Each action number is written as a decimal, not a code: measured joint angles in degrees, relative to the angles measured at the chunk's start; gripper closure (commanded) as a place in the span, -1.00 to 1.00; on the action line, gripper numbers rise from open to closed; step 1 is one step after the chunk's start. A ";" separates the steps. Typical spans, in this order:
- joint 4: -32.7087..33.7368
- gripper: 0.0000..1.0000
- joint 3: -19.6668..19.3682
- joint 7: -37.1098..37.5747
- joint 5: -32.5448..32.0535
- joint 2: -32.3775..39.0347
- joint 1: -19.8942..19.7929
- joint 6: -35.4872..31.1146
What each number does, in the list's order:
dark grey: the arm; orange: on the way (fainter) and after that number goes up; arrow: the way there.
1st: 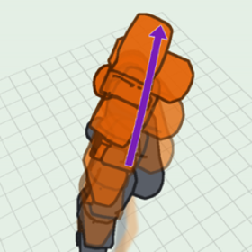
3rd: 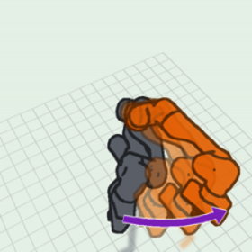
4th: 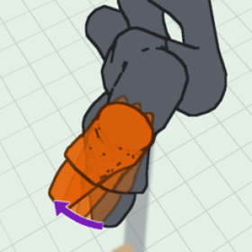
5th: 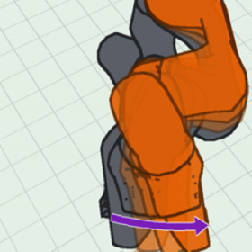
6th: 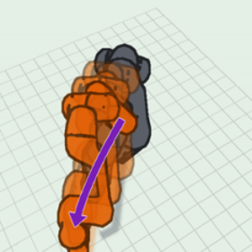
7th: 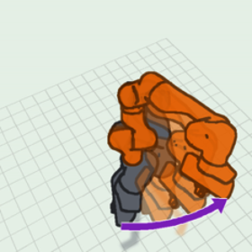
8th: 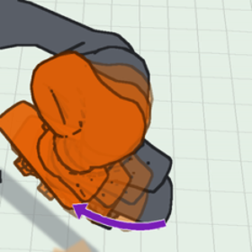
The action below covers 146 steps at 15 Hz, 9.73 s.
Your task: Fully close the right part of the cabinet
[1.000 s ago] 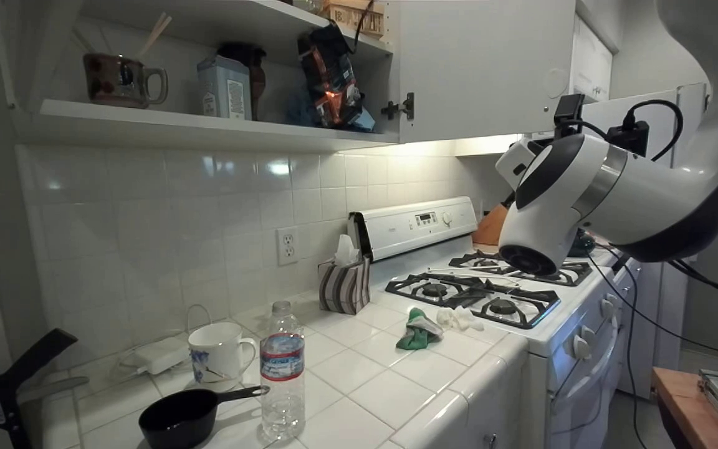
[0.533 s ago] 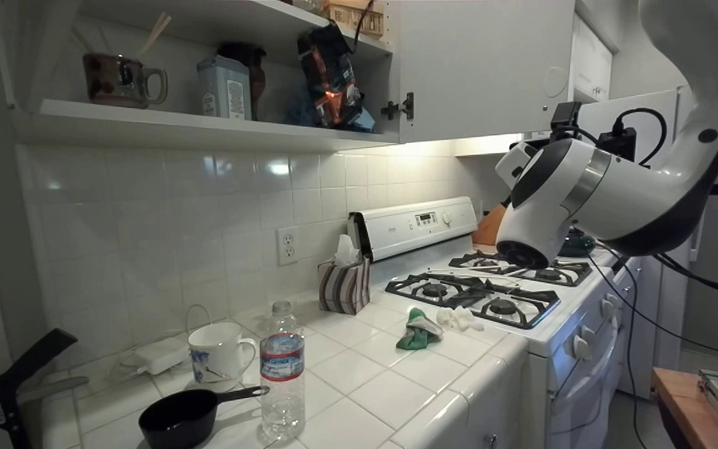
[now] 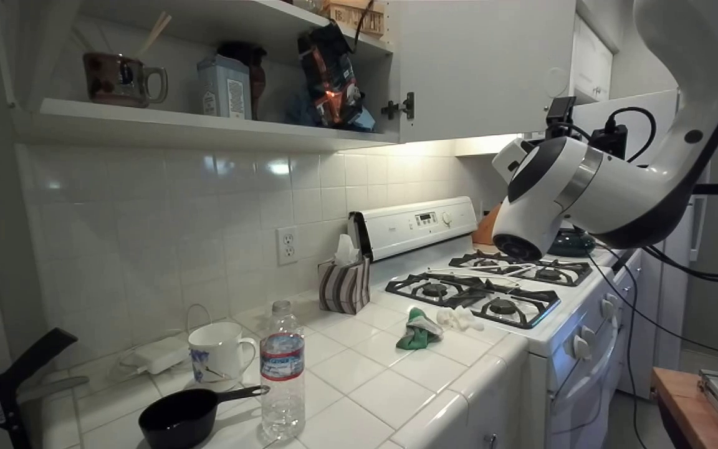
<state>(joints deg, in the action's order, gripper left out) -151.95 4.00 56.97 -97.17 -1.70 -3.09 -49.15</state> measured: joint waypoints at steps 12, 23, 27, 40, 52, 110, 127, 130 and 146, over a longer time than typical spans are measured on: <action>1.36 -1.00 -3.46 -0.01 -4.91 0.00 0.28 0.00; 1.50 -1.00 -5.63 -0.01 -5.41 -0.32 0.21 -0.23; 1.61 -1.00 -6.66 -0.11 -7.55 -0.92 -0.03 -0.23; 1.12 -1.00 -2.85 -1.63 -12.85 -1.67 3.84 0.35; 0.51 -1.00 1.19 -5.01 -14.74 -0.75 6.97 0.81; 2.81 -1.00 8.12 -27.26 -24.17 7.20 16.33 0.61; 5.40 -1.00 7.46 -27.30 -24.16 2.02 14.60 -10.41; 5.88 -1.00 7.63 -28.22 -24.56 0.43 14.68 -15.22; 17.91 -1.00 6.47 -37.01 -27.43 0.91 14.08 -40.86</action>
<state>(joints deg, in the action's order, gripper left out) -134.05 10.48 19.96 -124.60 -0.79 11.00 -90.02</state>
